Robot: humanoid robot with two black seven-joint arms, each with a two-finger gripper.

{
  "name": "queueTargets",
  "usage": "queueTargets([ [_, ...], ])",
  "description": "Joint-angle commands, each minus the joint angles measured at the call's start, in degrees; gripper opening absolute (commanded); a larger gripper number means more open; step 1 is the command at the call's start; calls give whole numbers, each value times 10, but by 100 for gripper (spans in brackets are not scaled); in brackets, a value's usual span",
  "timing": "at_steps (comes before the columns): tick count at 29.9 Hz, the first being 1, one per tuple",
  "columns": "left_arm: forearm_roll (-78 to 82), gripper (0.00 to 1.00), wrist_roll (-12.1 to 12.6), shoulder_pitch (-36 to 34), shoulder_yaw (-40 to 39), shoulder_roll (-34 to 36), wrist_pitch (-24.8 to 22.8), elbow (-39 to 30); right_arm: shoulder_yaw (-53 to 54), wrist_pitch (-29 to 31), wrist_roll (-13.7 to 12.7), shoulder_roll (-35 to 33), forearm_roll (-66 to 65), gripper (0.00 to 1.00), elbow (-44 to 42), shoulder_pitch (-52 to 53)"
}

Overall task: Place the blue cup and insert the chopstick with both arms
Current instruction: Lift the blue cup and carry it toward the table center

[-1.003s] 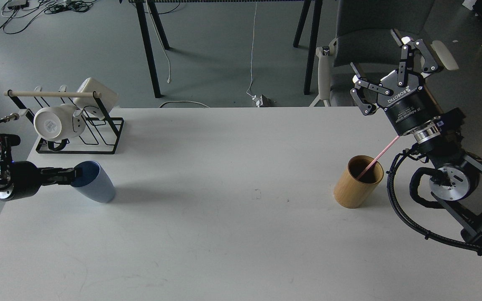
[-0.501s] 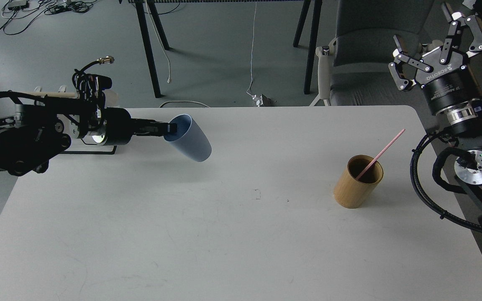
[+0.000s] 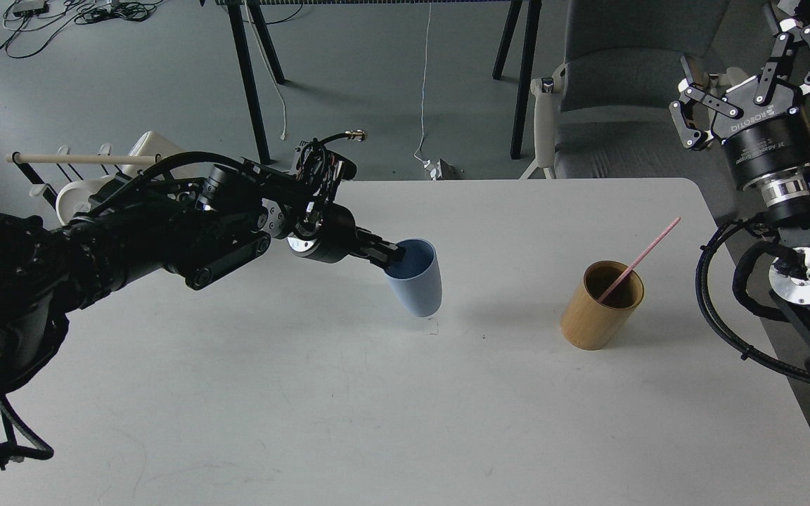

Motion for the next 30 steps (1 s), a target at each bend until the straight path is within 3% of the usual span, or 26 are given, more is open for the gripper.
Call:
queueTargets([
  [1,0,3,0,-1,23,-25,8,21,-1,1,0,0,0,89,-5,0],
  [30,2,7,0,9,45,-32,11,34,-6,4,0,0,0,89,-6,-8],
])
